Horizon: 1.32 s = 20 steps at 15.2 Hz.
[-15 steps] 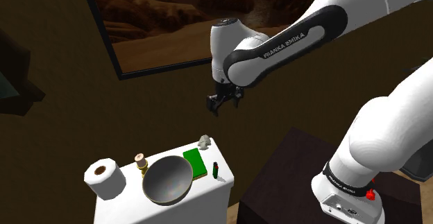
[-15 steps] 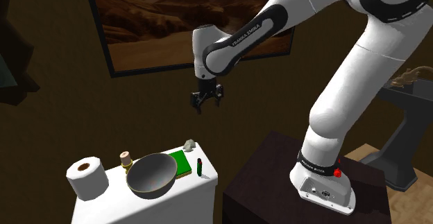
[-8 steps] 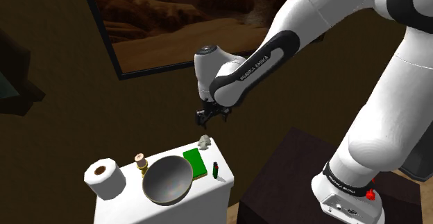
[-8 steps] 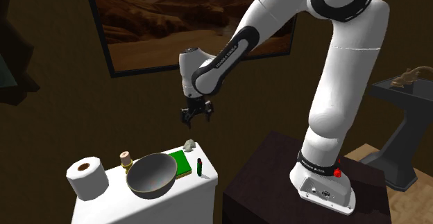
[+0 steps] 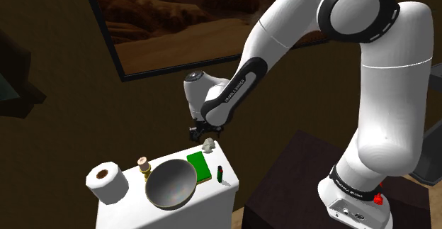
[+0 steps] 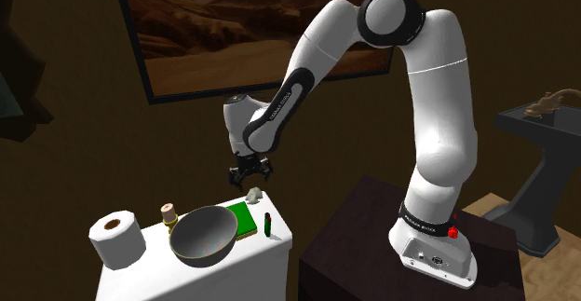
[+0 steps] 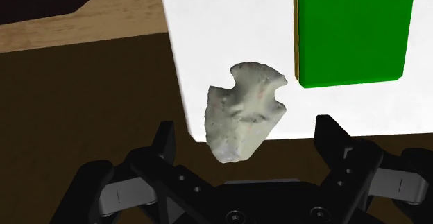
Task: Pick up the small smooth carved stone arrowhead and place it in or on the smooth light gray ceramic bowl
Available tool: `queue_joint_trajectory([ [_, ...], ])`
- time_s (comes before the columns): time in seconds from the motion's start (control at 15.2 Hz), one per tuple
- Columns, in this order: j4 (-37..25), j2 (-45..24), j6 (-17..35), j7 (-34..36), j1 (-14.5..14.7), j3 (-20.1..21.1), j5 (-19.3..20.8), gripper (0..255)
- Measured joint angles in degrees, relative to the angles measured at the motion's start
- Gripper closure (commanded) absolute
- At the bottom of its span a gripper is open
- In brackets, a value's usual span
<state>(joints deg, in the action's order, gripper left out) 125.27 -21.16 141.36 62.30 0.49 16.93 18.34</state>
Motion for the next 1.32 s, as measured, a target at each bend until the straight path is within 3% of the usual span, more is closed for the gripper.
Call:
queue_joint_trajectory([
  [0.2,-2.1,-3.1,0.9,6.5,0.6,-0.1,1.7,0],
  [0.86,-3.2,-7.8,4.8,3.8,-0.9,-0.1,6.2,0],
  [0.99,-2.6,-7.7,4.6,6.3,-0.3,0.3,6.2,0],
  [1.06,-2.5,-7.8,4.5,7.0,-0.4,0.4,6.3,255],
  [1.32,-3.0,-8.5,4.2,6.7,-0.1,0.2,6.7,255],
])
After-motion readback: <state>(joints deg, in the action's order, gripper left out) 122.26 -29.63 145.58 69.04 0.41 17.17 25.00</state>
